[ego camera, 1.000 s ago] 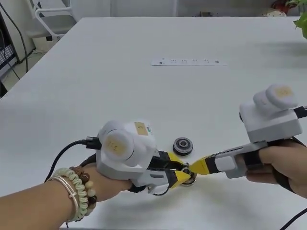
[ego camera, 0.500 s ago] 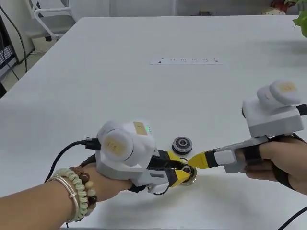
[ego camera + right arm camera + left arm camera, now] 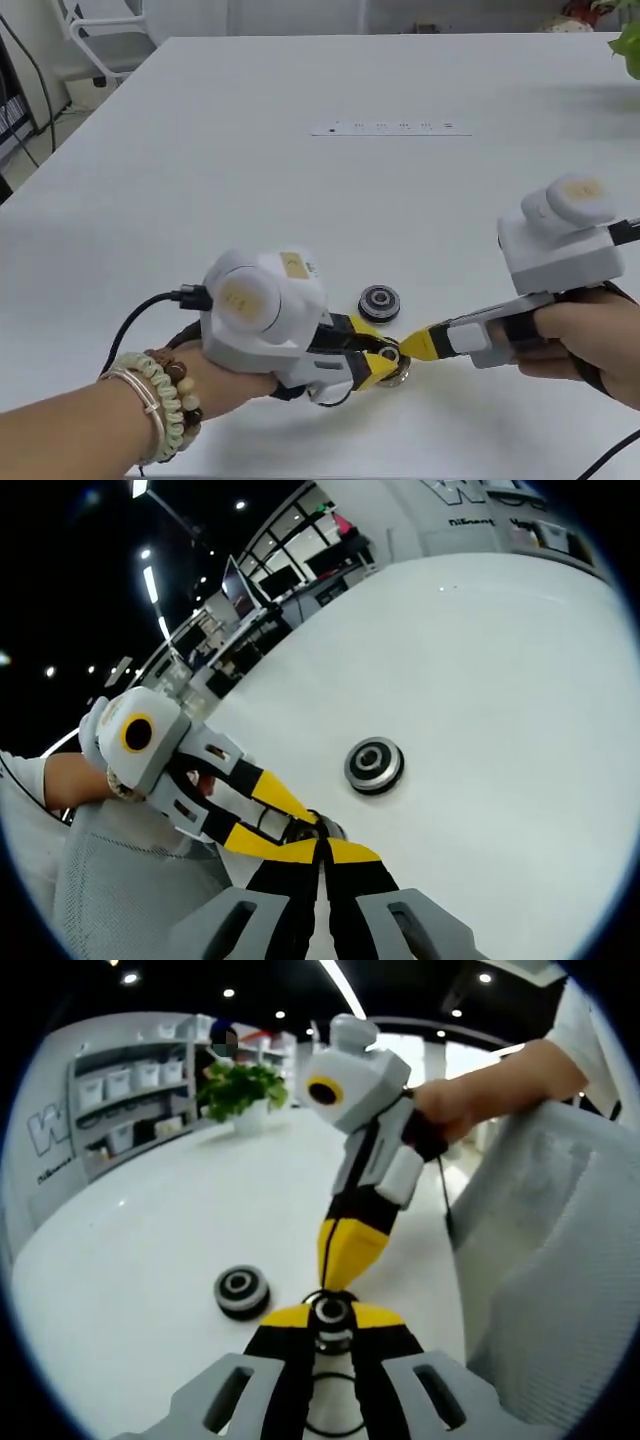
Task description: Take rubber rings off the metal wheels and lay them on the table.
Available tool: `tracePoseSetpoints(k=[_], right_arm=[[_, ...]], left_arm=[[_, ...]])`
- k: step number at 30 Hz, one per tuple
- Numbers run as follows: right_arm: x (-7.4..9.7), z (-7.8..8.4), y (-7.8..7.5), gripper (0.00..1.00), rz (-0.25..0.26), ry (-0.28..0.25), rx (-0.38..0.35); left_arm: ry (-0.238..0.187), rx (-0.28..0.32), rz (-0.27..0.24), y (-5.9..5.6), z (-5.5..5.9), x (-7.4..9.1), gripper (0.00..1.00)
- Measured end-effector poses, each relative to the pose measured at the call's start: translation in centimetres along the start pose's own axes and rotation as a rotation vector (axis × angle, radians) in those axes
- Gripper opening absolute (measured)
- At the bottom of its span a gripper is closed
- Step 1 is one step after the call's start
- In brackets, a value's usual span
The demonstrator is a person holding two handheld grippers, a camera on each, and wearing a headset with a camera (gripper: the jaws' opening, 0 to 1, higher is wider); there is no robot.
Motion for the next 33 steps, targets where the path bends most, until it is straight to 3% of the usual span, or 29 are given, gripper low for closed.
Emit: tracePoseSetpoints(k=[15, 22, 29, 33], right_arm=[[0.3, -0.4, -0.4, 0.0, 0.001, -0.016, -0.01], [0.5, -0.7, -0.6, 0.0, 0.0, -0.028, -0.02], [0.7, -0.9, -0.7, 0.0, -0.001, -0.042, -0.027], [0.8, -0.9, -0.6, 0.0, -0.009, -0.048, -0.038]], left_arm=[[0.084, -0.016, 0.025, -0.2, -0.1, 0.2, 0.19], [0.073, -0.029, 0.022, -0.3, -1.2, 0.7, 0.31], [0.025, -0.031, 0.008, -0.3, -2.9, 1.5, 0.39], [0.042, -0.056, -0.016, -0.1, -3.0, 2.0, 0.47]])
Point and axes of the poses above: the centre of the closed fingertips' face, and the gripper's own axes: x roughly backward along the fingers, y roughly to its left, z roughly out of its underside, the point moved 2 cm from there along x, roughly backward along the fingers, and after that the axes turned 9 degrees about z, right-handed, at the moved point
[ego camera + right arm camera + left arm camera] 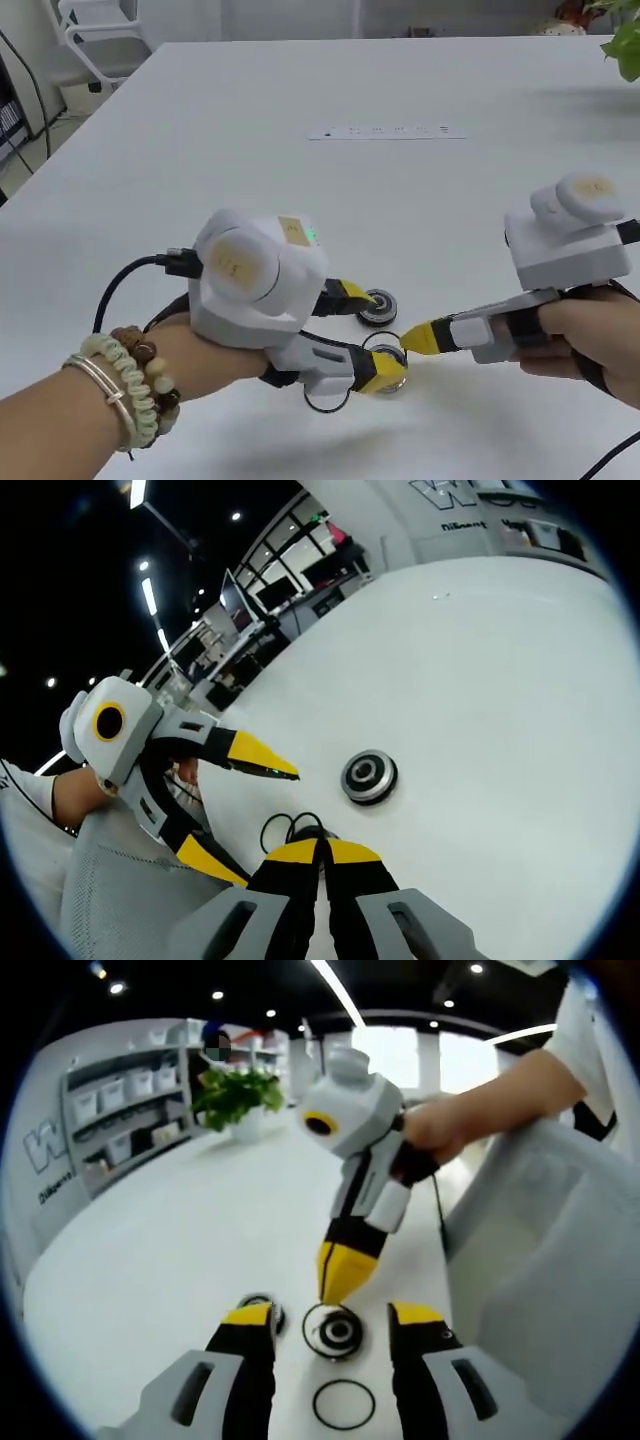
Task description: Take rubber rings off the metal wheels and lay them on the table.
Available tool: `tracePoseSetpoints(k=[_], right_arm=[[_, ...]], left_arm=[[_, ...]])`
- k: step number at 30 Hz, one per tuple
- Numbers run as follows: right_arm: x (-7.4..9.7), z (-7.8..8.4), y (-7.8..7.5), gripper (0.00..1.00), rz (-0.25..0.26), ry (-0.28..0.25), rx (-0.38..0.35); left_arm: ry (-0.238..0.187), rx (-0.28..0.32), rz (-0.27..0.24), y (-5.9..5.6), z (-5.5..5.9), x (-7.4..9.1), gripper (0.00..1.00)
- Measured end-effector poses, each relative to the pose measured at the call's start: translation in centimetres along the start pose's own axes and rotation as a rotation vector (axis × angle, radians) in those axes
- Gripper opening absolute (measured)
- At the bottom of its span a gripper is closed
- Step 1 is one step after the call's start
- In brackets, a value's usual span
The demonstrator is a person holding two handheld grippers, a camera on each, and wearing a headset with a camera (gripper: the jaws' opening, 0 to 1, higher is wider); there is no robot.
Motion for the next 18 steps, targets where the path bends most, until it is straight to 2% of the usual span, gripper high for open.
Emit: tracePoseSetpoints(k=[7, 9, 14, 16, 18], right_arm=[[0.1, -0.1, 0.2, 0.0, -0.009, -0.008, -0.006], [0.1, -0.1, 0.3, 0.0, -0.012, -0.01, -0.007], [0.1, -0.2, 0.5, 0.0, -0.016, -0.016, -0.006], [0.2, -0.4, 0.6, 0.0, -0.018, -0.023, -0.009], [0.3, -0.5, 0.6, 0.0, -0.02, -0.031, -0.011]], left_arm=[[-0.013, -0.001, -0.03, 0.4, -0.7, 1.3, 0.56], [-0.002, -0.02, -0.041, 0.6, -0.7, 1.4, 0.57], [0.01, -0.022, -0.038, 0.5, -0.6, 1.8, 0.63], [0.002, -0.024, -0.039, 0.5, -0.8, 2.2, 0.64], [-0.022, -0.019, -0.04, 0.5, -1.3, 2.4, 0.65]])
Point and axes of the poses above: the centre of the closed fingertips' face, and the gripper's own axes: x roughly backward along the fingers, y roughly to its left, z roughly out of its underside, the point moved 2 cm from there along x, roughly backward along the fingers, and after that the axes turned 9 degrees about z, right-handed, at the moved point
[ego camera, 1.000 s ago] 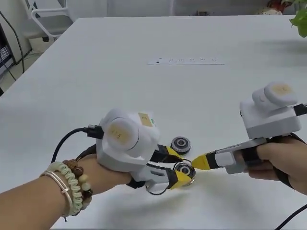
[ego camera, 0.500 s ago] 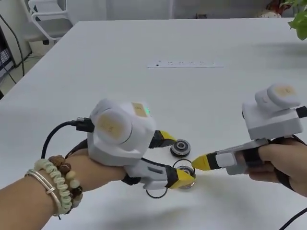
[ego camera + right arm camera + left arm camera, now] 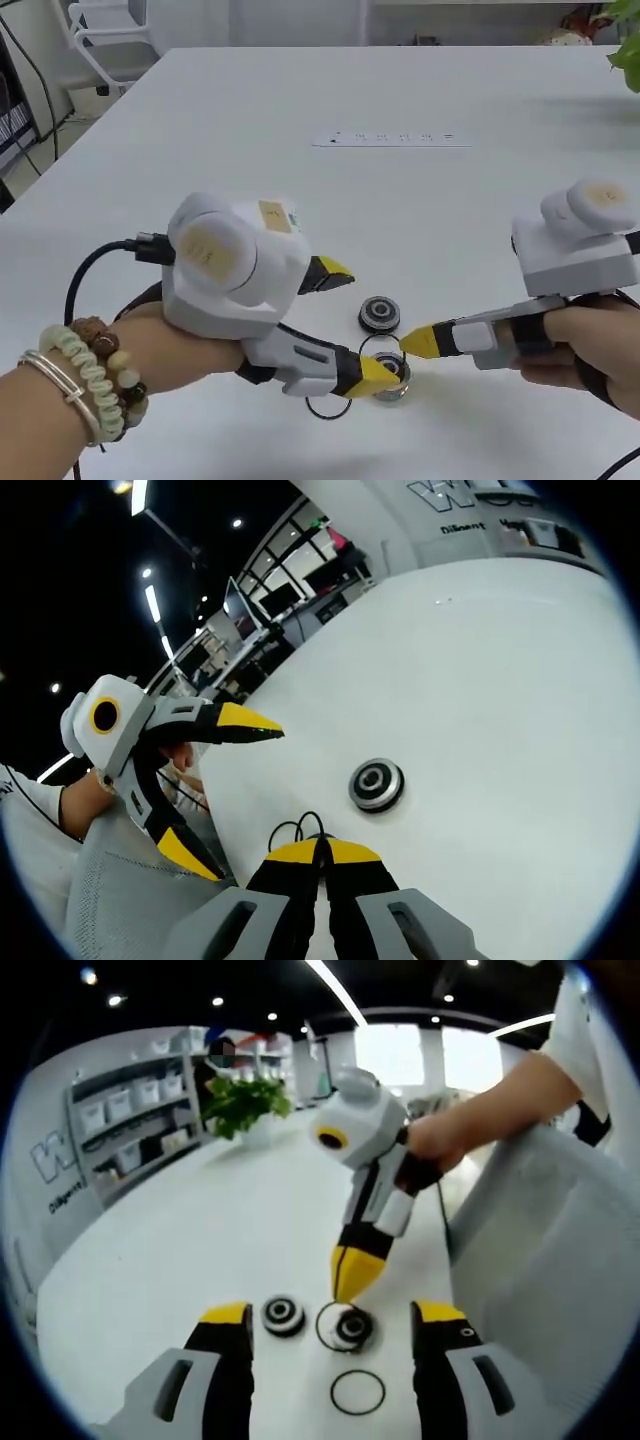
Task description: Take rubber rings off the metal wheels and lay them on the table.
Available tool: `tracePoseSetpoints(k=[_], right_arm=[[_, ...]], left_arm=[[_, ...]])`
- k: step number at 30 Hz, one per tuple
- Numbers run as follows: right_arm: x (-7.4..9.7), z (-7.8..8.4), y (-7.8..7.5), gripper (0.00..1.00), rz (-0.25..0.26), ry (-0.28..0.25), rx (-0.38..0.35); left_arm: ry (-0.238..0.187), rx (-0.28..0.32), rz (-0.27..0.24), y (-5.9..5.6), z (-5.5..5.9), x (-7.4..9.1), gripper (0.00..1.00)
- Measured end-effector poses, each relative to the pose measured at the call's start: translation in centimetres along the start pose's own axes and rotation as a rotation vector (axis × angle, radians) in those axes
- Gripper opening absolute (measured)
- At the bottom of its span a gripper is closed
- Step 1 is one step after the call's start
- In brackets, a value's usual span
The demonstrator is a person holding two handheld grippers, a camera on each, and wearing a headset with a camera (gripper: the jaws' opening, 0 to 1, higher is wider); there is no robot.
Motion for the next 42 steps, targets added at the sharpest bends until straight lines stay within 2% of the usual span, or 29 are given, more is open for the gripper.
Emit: tracePoseSetpoints(k=[6, 9, 10, 14, 15, 18, 20, 21, 23, 29, 32, 34, 42], right_arm=[[0.7, -0.7, 0.7, 0.0, 0.005, -0.029, 0.03], [1.0, -1.2, 1.1, 0.0, -0.004, -0.05, 0.033], [1.1, -1.4, 1.3, 0.0, -0.001, -0.058, 0.041], [1.1, -1.6, 1.5, 0.0, 0.001, -0.062, 0.068], [1.0, -1.6, 1.6, 0.0, -0.001, -0.063, 0.072], [1.0, -1.6, 1.9, 0.0, -0.008, -0.064, 0.08], [0.9, -1.7, 2.1, 0.0, -0.012, -0.066, 0.088], [0.9, -1.8, 2.2, 0.0, -0.016, -0.066, 0.091], [0.9, -1.9, 2.4, 0.0, -0.021, -0.07, 0.093], [0.9, -2.3, 3.2, 0.0, -0.036, -0.087, 0.101], [0.9, -2.6, 3.6, 0.0, -0.047, -0.096, 0.101], [0.8, -2.7, 4.0, 0.0, -0.053, -0.099, 0.104], [0.2, -2.8, 6.0, 0.0, -0.094, -0.103, 0.121]], left_arm=[[-0.04, 0.024, -0.008, 0.4, -0.8, 0.9, 0.66], [-0.142, 0.106, 0.012, 0.4, -2.3, 1.6, 0.67], [-0.155, 0.118, 0.005, 0.6, -2.6, 2.0, 0.67], [-0.174, 0.108, -0.045, 1.3, -3.3, 4.2, 0.7], [-0.177, 0.107, -0.049, 1.3, -3.4, 4.4, 0.71], [-0.19, 0.11, -0.072, 1.3, -3.6, 6.4, 0.72], [-0.167, 0.102, -0.09, 1.2, -3.2, 7.5, 0.73], [-0.135, 0.089, -0.112, 1.3, -2.6, 8.1, 0.73], [-0.113, 0.076, -0.137, 1.1, -2.0, 9.0, 0.73], [-0.126, 0.124, -0.157, 0.0, -0.6, 11.2, 0.75], [-0.109, 0.13, -0.17, -0.6, 0.4, 11.7, 0.74], [-0.095, 0.139, -0.177, -1.1, 1.2, 12.0, 0.75], [-0.106, 0.192, -0.19, -2.3, 2.8, 12.1, 0.75]])
Point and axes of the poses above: the centre of the closed fingertips' face, and the gripper's own axes: x roughly backward along the fingers, y roughly to its left, z roughly out of its underside, the point moved 2 cm from there along x, roughly backward along the fingers, and after that the axes turned 9 degrees about z, right-handed, at the moved point
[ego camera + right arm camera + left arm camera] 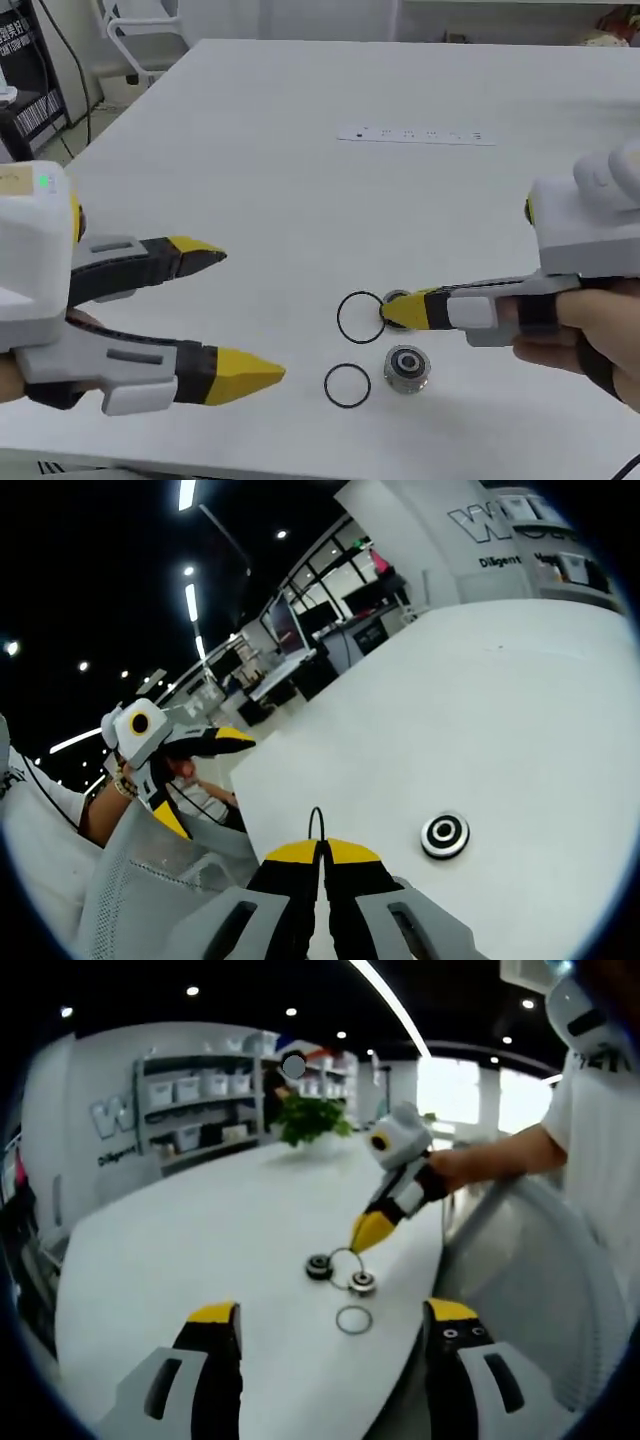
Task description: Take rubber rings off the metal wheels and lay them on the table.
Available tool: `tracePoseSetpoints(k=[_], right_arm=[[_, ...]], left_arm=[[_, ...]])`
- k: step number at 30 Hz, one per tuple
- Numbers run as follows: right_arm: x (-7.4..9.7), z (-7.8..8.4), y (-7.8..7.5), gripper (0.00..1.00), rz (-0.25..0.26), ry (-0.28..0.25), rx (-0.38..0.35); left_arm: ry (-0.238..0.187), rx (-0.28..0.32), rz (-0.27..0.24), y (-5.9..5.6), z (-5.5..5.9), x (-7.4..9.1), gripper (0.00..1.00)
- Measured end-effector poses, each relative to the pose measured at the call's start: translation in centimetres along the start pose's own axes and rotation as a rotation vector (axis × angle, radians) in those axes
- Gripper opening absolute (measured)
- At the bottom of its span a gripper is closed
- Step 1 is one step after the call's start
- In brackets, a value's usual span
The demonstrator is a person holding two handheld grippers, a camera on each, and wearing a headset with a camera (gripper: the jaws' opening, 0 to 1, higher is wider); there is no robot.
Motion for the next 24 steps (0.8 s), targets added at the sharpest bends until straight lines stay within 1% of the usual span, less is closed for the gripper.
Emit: tracePoseSetpoints(k=[3, 7, 12, 15, 24], right_arm=[[-0.3, 0.4, 0.5, 0.0, -0.003, 0.016, 0.023], [-0.7, 0.8, 0.9, 0.0, -0.016, 0.035, 0.03], [-1.2, 1.6, 1.2, 0.0, -0.023, 0.066, 0.047], [-1.4, 2.1, 1.2, 0.0, -0.024, 0.088, 0.058], [-2.2, 3.7, 1.4, 0.0, -0.029, 0.153, 0.075]], left_arm=[[0.015, 0.005, 0.001, -0.3, 0.8, 0.1, 0.76], [0.007, 0.029, 0.001, -0.6, 1.3, 0.2, 0.77], [0.02, 0.043, 0.007, -0.9, 2.1, 0.0, 0.77], [0.026, 0.047, 0.012, -1.0, 2.2, -0.1, 0.77], [0.021, 0.07, 0.014, -1.0, 2.5, -0.1, 0.77]])
Point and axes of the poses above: the centre of the closed fingertips' face, and the gripper's own axes: x roughly backward along the fingers, y roughly to its left, z roughly out of its underside, the point moved 2 cm from there along x, roughly backward along the fingers, and after that the axes turned 9 degrees about z, right-handed, at the moved point
